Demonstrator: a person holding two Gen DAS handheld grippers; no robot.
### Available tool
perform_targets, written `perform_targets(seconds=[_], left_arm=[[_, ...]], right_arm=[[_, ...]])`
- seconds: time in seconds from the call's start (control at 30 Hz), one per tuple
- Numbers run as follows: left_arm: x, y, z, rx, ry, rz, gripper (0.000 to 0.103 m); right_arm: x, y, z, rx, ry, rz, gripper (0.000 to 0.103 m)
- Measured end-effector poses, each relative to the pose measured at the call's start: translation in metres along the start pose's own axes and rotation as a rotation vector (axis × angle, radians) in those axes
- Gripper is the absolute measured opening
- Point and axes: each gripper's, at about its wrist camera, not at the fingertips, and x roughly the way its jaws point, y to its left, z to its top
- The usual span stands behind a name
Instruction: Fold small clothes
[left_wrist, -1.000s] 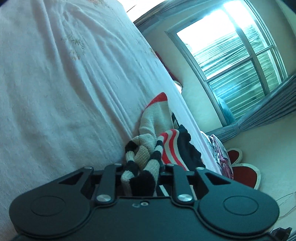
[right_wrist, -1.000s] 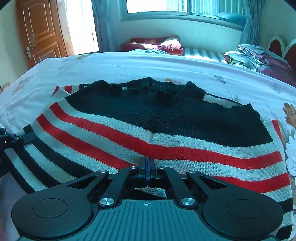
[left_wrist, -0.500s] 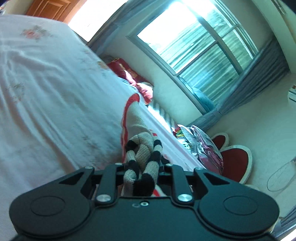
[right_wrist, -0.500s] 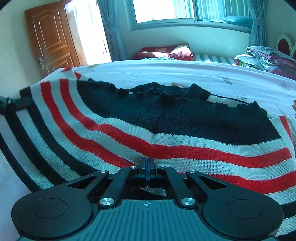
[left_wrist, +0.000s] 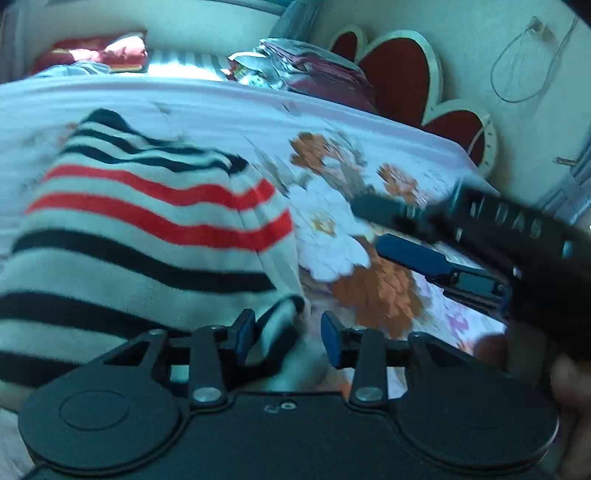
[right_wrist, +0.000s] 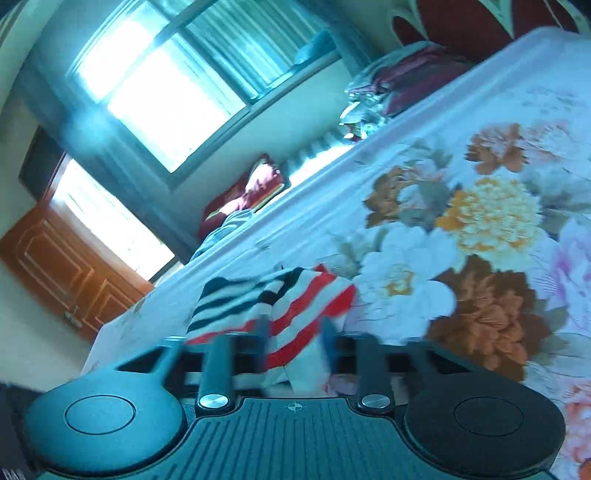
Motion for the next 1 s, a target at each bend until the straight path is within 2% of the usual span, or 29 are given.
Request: perform_targets(seconds=[0.03, 0.07, 0.13, 0.17, 0.23, 0.27, 0.33, 0.4, 0.47, 0.53, 0.67, 0.7, 0.73, 0.77, 0.8, 0.83, 0.9, 1.0], left_arm=[[-0.013, -0.002, -0.008, 0.006, -0.049, -0.030, 0.039], [-0.027, 0.000, -0.014, 0.016, -0.088, -0.030, 0.038], [-0.059, 0.019, -0.019, 0.003, -0.174, 0.007, 0.035], [-0.076, 0.029, -0.013, 0.000, -0.234, 0.056, 0.035], [-0.090, 0.062, -0.003, -0.010, -0.275, 0.173, 0.033], [-0.092, 0.081, 0.007, -0.048, -0.268, 0.202, 0.033], [-0.094, 0.112, 0.024, -0.115, -0.265, 0.184, 0.036], [-0.087, 0.126, 0.037, -0.127, -0.253, 0.188, 0.038], [-0.081, 0.139, 0.041, -0.149, -0.208, 0.147, 0.041], [-0.070, 0.144, 0.043, -0.145, -0.177, 0.117, 0.052], [-0.042, 0.144, 0.046, -0.068, -0.124, 0.142, 0.059], [-0.034, 0.143, 0.042, -0.032, -0.100, 0.160, 0.058], [-0.028, 0.142, 0.039, 0.007, -0.091, 0.178, 0.052], [-0.028, 0.143, 0.035, 0.025, -0.116, 0.179, 0.050], [-0.032, 0.147, 0.030, 0.008, -0.149, 0.159, 0.043], [-0.039, 0.154, 0.023, -0.029, -0.202, 0.129, 0.030], [-0.052, 0.170, 0.002, -0.114, -0.279, 0.097, 0.022], [-0.058, 0.179, -0.012, -0.126, -0.294, 0.106, 0.022]], right_arm=[[-0.009, -0.009, 0.004, 0.009, -0.016, 0.001, 0.078], [-0.018, -0.015, 0.007, 0.002, -0.010, 0.019, 0.077], [-0.024, -0.018, 0.011, -0.016, 0.020, 0.041, 0.061], [-0.022, -0.018, 0.009, -0.021, 0.042, 0.057, 0.052], [-0.015, -0.015, 0.004, -0.033, 0.081, 0.085, 0.052], [-0.007, -0.012, 0.001, -0.043, 0.105, 0.090, 0.052], [0.020, -0.011, -0.002, -0.040, 0.150, 0.083, 0.052], [0.042, -0.012, 0.000, -0.014, 0.173, 0.078, 0.052], [0.063, -0.013, 0.004, 0.013, 0.212, 0.083, 0.052], [0.077, -0.008, 0.006, -0.022, 0.222, 0.049, 0.052], [0.093, 0.006, 0.005, -0.138, 0.234, -0.007, 0.052], [0.095, 0.013, 0.003, -0.199, 0.219, -0.023, 0.044], [0.096, 0.021, 0.000, -0.254, 0.211, -0.027, 0.035], [0.098, 0.029, -0.003, -0.306, 0.196, -0.036, 0.027], [0.096, 0.038, -0.005, -0.360, 0.177, -0.041, 0.020], [0.094, 0.048, -0.007, -0.415, 0.159, -0.039, 0.016], [0.082, 0.072, -0.012, -0.544, 0.083, 0.012, 0.013], [0.083, 0.086, -0.016, -0.626, 0.037, 0.054, 0.013]])
